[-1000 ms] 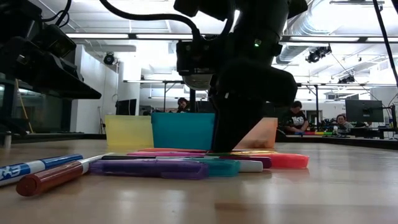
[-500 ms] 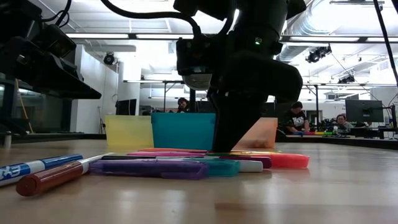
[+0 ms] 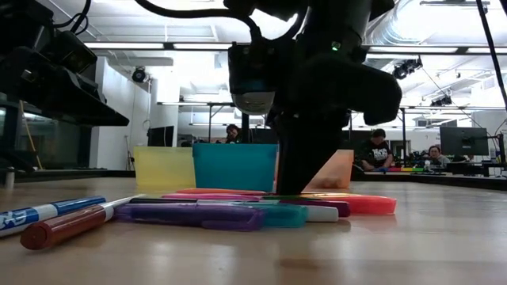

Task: Pick & Place Markers
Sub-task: Put the red dry erase marker into the blue bin

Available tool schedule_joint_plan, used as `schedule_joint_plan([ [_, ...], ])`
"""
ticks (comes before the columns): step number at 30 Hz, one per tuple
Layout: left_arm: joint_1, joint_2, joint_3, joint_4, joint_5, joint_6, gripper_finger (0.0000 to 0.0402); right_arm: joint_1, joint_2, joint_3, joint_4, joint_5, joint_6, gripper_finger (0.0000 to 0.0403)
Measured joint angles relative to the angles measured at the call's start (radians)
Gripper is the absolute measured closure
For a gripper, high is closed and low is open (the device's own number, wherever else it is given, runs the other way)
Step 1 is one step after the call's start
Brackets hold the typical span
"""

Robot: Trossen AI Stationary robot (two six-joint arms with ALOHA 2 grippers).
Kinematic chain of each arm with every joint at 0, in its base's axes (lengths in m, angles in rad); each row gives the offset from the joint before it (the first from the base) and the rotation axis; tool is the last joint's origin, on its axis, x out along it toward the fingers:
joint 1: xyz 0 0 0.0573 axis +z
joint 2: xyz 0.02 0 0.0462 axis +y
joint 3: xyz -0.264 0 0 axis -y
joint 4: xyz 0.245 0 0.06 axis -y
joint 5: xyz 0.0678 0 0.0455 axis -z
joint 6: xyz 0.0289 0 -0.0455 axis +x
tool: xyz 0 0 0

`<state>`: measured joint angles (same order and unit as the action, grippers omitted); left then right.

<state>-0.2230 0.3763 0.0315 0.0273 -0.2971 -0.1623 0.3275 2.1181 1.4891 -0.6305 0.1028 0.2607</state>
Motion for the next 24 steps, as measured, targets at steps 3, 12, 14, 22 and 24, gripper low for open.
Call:
schedule_joint_plan([
  [3,0.000,0.000,0.000,0.000,0.000,0.000,0.0177,0.000,-0.002,0.000,0.001,0.020,0.000,0.0383],
  [12,0.000,0.000,0.000,0.000,0.000,0.000,0.0177,-0.001,-0.004,0.000,0.005,0.044,0.000,0.0383],
  [14,0.000,0.000,0.000,0.000,0.000,0.000,0.0177,-0.001,-0.004,0.000,0.005,0.044,0.000,0.0383],
  [22,0.000,0.000,0.000,0.000,0.000,0.000,0.0177,-0.002,-0.027,0.001,0.001,0.054,0.000,0.0383],
  [24,0.000,0.000,0.000,0.000,0.000,0.000,0.0177,-0.004,-0.044,0.002,0.000,0.086,0.000,0.0383],
])
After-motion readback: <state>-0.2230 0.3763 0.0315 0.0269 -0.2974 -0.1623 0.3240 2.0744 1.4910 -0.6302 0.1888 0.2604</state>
